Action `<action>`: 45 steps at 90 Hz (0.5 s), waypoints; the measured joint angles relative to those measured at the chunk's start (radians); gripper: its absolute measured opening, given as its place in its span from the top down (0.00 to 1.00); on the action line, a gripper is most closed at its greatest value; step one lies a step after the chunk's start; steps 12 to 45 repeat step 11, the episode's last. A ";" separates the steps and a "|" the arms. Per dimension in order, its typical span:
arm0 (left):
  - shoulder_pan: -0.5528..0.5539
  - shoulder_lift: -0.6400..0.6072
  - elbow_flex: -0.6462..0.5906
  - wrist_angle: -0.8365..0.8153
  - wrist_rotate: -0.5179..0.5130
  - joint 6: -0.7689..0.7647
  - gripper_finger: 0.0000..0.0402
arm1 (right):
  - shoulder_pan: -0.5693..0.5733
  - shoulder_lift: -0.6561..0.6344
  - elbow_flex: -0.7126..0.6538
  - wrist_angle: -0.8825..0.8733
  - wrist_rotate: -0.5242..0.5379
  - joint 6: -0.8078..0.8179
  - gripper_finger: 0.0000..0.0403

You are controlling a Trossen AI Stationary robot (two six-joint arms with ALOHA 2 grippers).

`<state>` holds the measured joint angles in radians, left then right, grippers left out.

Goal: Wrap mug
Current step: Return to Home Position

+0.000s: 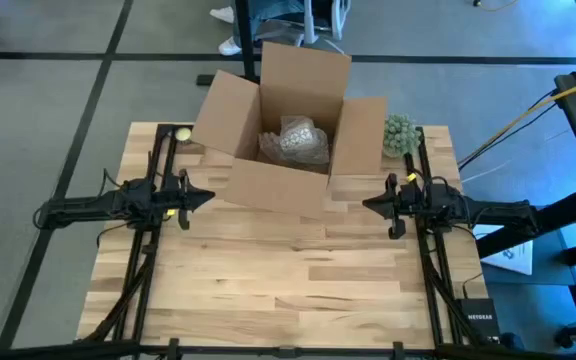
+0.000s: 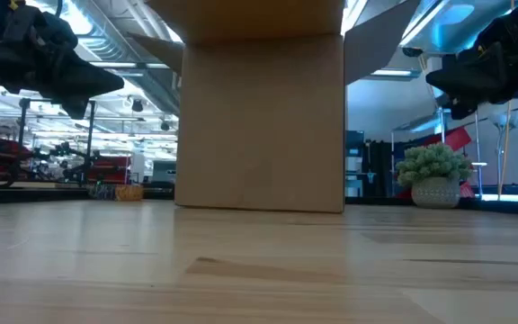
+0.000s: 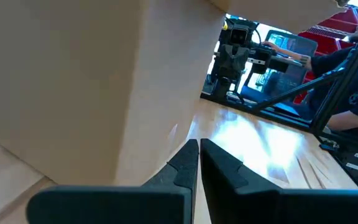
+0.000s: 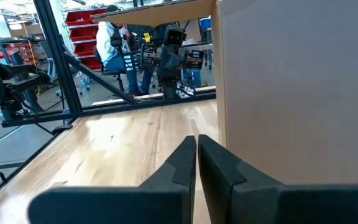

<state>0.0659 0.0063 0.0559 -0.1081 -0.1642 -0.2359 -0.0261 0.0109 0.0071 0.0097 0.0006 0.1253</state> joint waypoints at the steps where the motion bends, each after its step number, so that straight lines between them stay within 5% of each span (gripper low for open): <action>1: 0.000 0.000 0.000 0.000 0.000 0.000 1.00 | 0.000 0.000 0.000 0.000 0.000 0.000 0.99; 45: 0.000 0.000 0.000 0.000 0.000 0.000 1.00 | 0.000 0.000 0.000 0.000 0.000 0.000 0.99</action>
